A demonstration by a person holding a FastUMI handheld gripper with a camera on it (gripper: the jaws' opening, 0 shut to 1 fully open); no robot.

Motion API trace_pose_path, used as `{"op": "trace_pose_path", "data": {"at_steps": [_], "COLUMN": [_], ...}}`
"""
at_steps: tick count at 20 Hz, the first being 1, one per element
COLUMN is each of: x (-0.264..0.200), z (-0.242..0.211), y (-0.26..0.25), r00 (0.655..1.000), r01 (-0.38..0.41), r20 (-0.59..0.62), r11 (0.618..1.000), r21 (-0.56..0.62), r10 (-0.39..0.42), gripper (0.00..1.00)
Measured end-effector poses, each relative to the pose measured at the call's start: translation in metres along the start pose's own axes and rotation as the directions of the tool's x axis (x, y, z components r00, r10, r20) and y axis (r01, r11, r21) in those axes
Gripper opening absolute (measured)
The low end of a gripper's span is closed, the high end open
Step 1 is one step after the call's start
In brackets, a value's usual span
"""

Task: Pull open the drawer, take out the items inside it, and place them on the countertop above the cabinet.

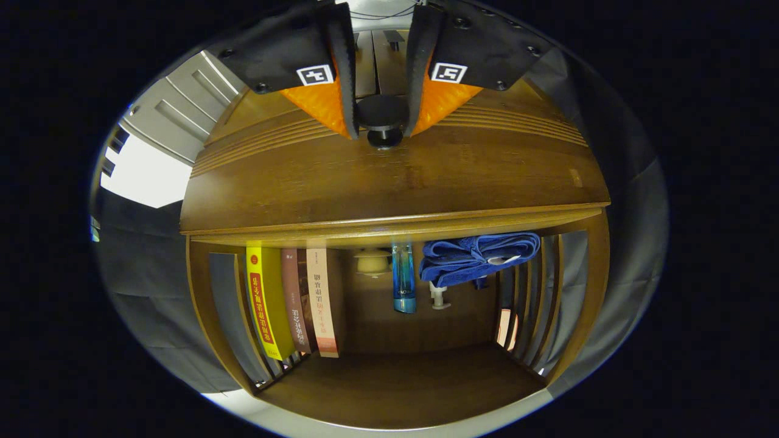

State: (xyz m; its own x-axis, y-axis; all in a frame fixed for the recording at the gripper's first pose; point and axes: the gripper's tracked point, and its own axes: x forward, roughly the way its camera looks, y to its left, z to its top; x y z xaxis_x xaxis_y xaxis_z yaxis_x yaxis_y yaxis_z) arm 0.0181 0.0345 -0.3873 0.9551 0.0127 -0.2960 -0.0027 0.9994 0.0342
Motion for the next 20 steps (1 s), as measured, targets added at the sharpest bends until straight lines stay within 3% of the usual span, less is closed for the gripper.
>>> {"op": "trace_pose_path", "data": {"at_steps": [20], "x": [-0.082], "z": [-0.004], "y": [-0.007], "r00": [1.000], "r01": [-0.001], "r20": [-0.025], "r11": [1.000], "r21": [0.005], "r10": [0.002], "gripper": [0.44]}}
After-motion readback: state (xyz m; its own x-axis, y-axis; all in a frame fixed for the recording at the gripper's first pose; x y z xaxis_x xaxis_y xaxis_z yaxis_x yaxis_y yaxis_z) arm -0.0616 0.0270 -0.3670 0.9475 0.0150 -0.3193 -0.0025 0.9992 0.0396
